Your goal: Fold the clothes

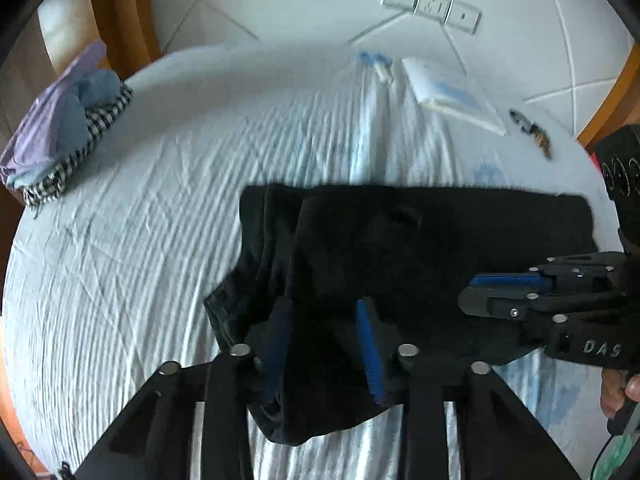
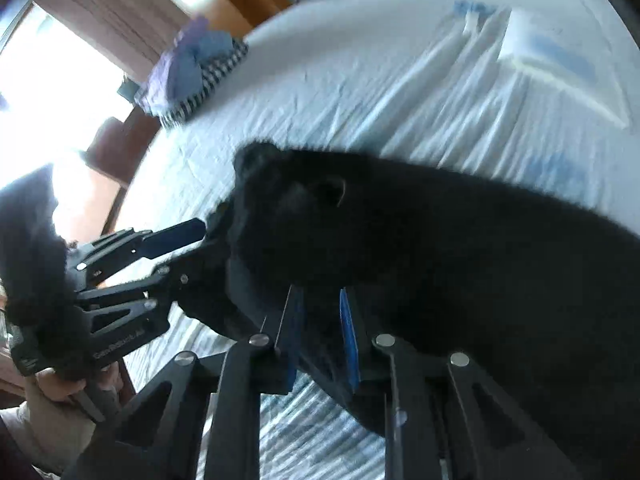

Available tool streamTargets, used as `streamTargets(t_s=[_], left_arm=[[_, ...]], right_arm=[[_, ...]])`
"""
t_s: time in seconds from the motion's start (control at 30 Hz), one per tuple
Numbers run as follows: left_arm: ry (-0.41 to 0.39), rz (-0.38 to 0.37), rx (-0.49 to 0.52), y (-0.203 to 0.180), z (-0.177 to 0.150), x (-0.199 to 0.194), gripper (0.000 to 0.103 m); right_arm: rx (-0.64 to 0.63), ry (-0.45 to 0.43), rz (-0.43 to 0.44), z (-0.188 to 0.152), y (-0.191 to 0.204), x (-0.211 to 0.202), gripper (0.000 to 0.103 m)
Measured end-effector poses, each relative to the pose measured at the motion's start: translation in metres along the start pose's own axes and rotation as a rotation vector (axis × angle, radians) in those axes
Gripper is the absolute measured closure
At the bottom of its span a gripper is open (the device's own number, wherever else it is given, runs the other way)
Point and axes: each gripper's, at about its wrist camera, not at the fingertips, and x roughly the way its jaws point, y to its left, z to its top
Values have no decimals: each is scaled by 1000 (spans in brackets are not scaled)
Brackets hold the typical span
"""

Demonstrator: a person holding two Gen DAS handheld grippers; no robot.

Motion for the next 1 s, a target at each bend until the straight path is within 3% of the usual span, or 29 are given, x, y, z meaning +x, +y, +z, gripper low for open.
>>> streamTargets(t_s=[0.1,0.17,0.23,0.37,0.43,0.5,0.63,0.7,0.73,0.77,0.8,0.83,0.87,1.0], left_arm=[[54,51,8,7,-13,19,75],[47,35,-6,16,-17,23,71],[49,25,-10,19,-16,23,69],[41,-3,-25,21,-15,13,64],[14,-53,-63,25,-13,-3,41],[-32,-46,-65,22,-13,-20,29],[-57,-22,-83,1,-15,-36,22],[-43,-15,-109,-15,-18,-36,20],[-36,-9,-120,-23,-20,-35,20],[-34,1,-133,-33,-21,-35,19],[-33,13,-148,-44,-22,-34,19],[-37,23,-164,-57,-24,-35,19],[-42,31,-182,-71,-27,-37,19],[-56,84,-262,-130,-37,-38,19]], right_arm=[[-7,28,-45,-5,-8,12,85],[20,30,-71,-6,-21,11,101],[42,27,-105,-6,-32,7,103],[65,8,-80,-11,-35,-5,103],[78,-46,-51,-15,-32,-24,101],[107,-112,-35,-22,-35,-50,101],[137,-212,-63,-43,-55,-108,100],[128,-211,-90,-53,-71,-129,95],[129,-203,-106,-55,-80,-137,83],[130,-195,-120,-57,-89,-145,62],[126,-193,-124,-62,-99,-154,49],[111,-194,-119,-68,-111,-161,30],[95,-194,-115,-74,-122,-168,25],[-27,-166,-123,-88,-165,-189,25]])
